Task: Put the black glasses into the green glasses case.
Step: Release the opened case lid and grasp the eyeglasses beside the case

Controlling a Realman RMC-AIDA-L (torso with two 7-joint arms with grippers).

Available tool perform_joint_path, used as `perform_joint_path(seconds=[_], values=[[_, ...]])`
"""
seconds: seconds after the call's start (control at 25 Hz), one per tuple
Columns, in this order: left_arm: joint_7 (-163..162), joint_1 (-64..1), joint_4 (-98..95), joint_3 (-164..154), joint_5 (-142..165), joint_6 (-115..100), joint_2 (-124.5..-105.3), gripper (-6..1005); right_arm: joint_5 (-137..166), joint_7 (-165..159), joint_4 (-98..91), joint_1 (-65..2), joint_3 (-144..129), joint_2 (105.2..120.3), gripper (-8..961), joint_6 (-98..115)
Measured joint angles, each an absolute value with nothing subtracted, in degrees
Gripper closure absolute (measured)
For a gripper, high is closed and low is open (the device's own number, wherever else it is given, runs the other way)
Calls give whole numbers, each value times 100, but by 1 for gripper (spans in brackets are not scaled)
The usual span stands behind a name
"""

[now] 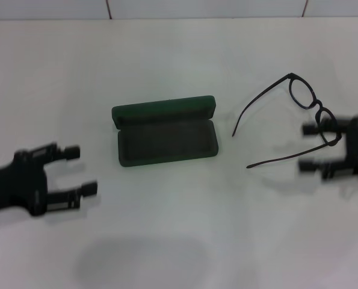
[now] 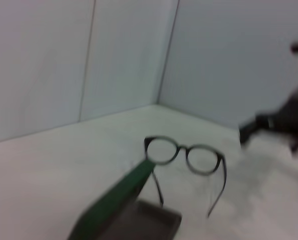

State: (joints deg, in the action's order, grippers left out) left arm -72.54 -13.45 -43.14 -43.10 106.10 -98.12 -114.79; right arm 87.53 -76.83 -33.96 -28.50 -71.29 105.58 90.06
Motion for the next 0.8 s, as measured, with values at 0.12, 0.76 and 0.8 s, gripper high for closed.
perform_joint_path(seconds=[0.12, 0.76, 0.8], values=[[-6568, -1003, -4292, -4296, 10693, -9632, -11634, 132, 9300, -8758, -3721, -3040, -6450, 10462, 79, 8969], [-5952, -864, -3951, -4290, 10930, -9316, -11945, 135, 13410, -13713, -4457, -5054, -5549, 10196, 83, 8696], [-5945, -898, -3930, -4290, 10959, -9316, -11945, 135, 13673, -13857, -4451, -5096, -5557, 10279, 83, 8601]])
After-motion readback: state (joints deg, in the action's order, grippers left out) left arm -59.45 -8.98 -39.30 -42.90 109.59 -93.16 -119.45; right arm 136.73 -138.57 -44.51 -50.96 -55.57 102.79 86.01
